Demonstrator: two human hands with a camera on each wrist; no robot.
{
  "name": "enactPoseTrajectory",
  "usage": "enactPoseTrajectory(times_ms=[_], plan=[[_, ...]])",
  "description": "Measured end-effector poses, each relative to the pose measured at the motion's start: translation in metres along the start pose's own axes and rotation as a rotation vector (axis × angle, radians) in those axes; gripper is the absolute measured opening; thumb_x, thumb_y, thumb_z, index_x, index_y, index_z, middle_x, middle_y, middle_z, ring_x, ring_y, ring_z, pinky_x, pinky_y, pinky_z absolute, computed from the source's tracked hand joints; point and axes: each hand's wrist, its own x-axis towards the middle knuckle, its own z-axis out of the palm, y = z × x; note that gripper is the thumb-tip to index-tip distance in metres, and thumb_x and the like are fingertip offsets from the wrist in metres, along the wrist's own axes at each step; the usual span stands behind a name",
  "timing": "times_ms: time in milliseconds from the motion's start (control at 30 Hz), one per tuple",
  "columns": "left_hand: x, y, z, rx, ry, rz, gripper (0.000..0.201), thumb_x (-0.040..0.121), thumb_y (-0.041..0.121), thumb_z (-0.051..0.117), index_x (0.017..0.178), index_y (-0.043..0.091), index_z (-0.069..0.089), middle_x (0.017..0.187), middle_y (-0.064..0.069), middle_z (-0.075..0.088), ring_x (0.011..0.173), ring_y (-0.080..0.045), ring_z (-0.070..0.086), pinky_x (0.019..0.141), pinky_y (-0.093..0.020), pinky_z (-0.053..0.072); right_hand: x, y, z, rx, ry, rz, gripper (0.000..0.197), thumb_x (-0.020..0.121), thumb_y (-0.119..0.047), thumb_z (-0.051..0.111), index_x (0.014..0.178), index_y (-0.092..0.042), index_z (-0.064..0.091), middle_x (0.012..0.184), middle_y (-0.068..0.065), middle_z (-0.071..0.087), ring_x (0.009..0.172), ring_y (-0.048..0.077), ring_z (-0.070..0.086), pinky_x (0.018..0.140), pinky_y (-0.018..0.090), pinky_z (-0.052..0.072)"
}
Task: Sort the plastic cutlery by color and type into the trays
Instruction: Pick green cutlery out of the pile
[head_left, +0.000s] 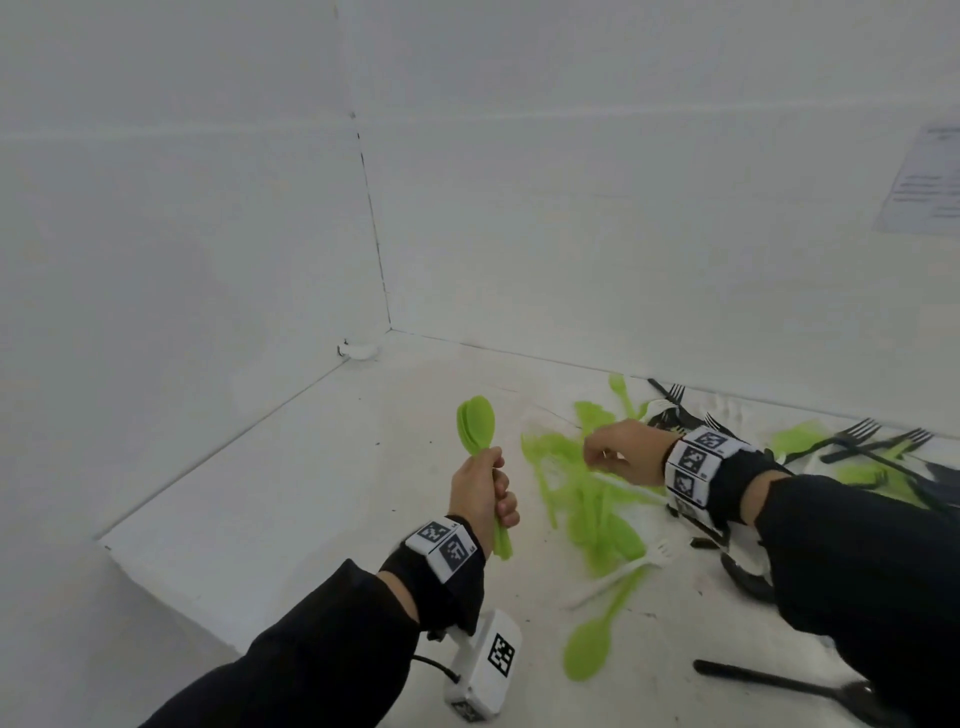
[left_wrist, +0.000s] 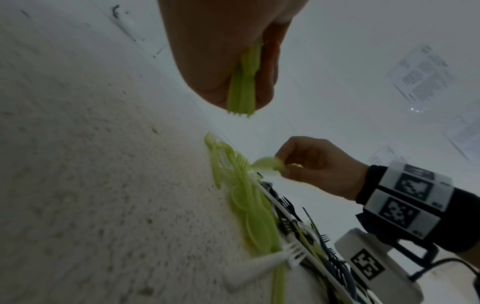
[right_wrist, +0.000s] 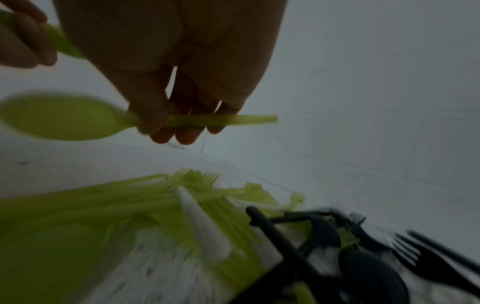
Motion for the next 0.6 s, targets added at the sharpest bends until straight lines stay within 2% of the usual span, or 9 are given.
enactPoseTrajectory(times_ms=[67,133,200,300,433,533,600], plan=[[-0.001,-0.005,0.002,0.011,-0.013,-0.013,0.023,0.094,0.017,0.042,0.072,0.014,0.038,0.039,0.005,0.031,0.026,-0.009,0.022,0.039,-0.009,0.019,-0.007,0.005,0.006,-0.071,-0.101,-0.002,0.023,0.086,-0.003,0.056,0.108,-0.004,0.064,0.112,0.010,0.062,0.104,0.022,0.056,0.085,0.018,0.037],[-0.003,-0.010,0.004,0.021,-0.023,-0.026,0.022,0.094,0.017,0.042,0.072,0.014,0.039,0.040,0.005,0.030,0.027,-0.009,0.022,0.039,-0.009,0.019,-0.008,0.008,0.015,-0.219,-0.221,0.003,0.028,0.088,-0.005,0.055,0.114,-0.011,0.063,0.118,0.007,0.061,0.112,0.022,0.054,0.092,0.024,0.039],[-0.005,-0.014,0.005,0.031,-0.031,-0.037,0.022,0.094,0.016,0.042,0.072,0.014,0.039,0.040,0.005,0.030,0.027,-0.009,0.022,0.039,-0.009,0.019,-0.008,0.008,0.022,-0.302,-0.269,-0.002,0.033,0.089,-0.007,0.055,0.121,-0.016,0.058,0.123,0.004,0.060,0.115,0.021,0.053,0.095,0.027,0.039],[-0.009,-0.018,0.007,0.051,-0.031,-0.040,0.022,0.094,0.015,0.042,0.072,0.013,0.039,0.042,0.003,0.030,0.027,-0.009,0.022,0.039,-0.009,0.019,-0.008,0.003,0.027,-0.335,-0.278,-0.011,0.040,0.089,-0.014,0.058,0.128,-0.021,0.052,0.125,0.003,0.054,0.116,0.020,0.050,0.094,0.030,0.039],[-0.011,-0.021,0.008,0.055,-0.025,-0.040,0.023,0.094,0.015,0.042,0.072,0.013,0.039,0.041,0.003,0.029,0.027,-0.010,0.022,0.039,-0.009,0.020,-0.008,0.001,0.033,-0.340,-0.276,-0.027,0.032,0.091,-0.012,0.054,0.124,-0.015,0.053,0.129,0.008,0.044,0.116,0.024,0.049,0.094,0.032,0.042],[-0.013,-0.022,0.008,0.051,-0.016,-0.034,0.023,0.094,0.014,0.042,0.072,0.013,0.039,0.041,0.003,0.029,0.027,-0.010,0.021,0.039,-0.009,0.019,-0.007,0.000,0.032,-0.437,-0.291,-0.051,0.030,0.094,-0.019,0.050,0.123,-0.015,0.053,0.131,0.002,0.046,0.122,0.020,0.041,0.097,0.031,0.032],[-0.013,-0.024,0.007,0.054,-0.011,-0.036,0.022,0.093,0.013,0.043,0.072,0.013,0.039,0.043,0.002,0.029,0.028,-0.010,0.021,0.040,-0.009,0.020,-0.009,0.000,0.029,-0.482,-0.299,0.000,0.031,0.097,-0.023,0.043,0.126,-0.016,0.049,0.131,0.001,0.049,0.123,0.020,0.040,0.100,0.032,0.027]])
